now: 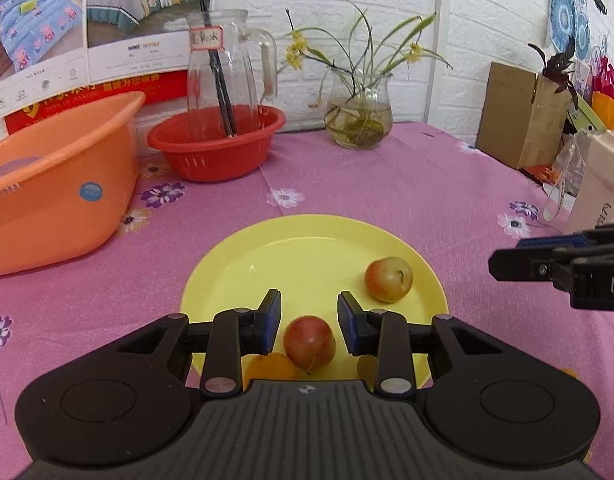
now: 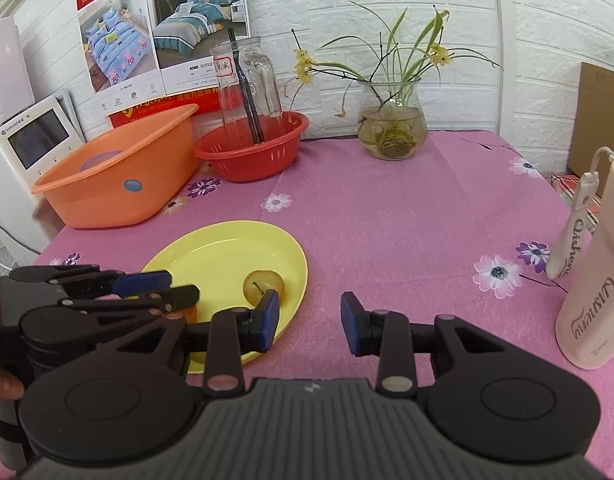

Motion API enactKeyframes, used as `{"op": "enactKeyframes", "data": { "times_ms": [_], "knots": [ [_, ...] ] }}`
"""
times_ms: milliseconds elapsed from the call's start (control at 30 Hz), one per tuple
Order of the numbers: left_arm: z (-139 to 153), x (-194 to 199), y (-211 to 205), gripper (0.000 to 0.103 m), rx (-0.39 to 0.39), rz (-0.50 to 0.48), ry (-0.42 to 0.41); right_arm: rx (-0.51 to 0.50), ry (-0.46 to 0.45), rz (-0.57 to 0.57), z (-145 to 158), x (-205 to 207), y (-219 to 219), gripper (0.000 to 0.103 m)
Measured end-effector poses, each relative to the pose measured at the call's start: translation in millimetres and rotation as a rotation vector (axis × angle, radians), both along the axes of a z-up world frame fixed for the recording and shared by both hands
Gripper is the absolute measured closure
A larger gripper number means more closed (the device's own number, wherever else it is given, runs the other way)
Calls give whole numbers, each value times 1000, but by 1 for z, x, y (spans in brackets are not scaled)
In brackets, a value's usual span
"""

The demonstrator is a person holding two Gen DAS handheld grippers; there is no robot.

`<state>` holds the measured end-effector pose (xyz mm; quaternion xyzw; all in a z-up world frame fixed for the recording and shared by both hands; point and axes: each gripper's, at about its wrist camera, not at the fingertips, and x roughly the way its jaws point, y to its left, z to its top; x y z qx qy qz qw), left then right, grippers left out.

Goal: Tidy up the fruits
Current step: 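Open the left tool to release the red apple onto the yellow plate, then close the right tool on a yellow-red apple while the left tool moves over the kiwis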

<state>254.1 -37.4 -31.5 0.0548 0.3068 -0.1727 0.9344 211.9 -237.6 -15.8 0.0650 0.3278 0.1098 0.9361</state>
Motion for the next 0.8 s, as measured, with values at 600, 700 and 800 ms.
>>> {"op": "enactKeyframes", "data": {
  "times_ms": [600, 700, 800],
  "knots": [
    [16, -91, 52, 53, 20, 76, -29, -37, 113, -35, -27, -54, -12, 23],
    [10, -108, 55, 52, 13, 72, 2, -29, 116, -38, -30, -62, -13, 23],
    [3, -124, 55, 52, 8, 59, 29, -31, 122, -31, -31, -66, -12, 23]
  ]
}}
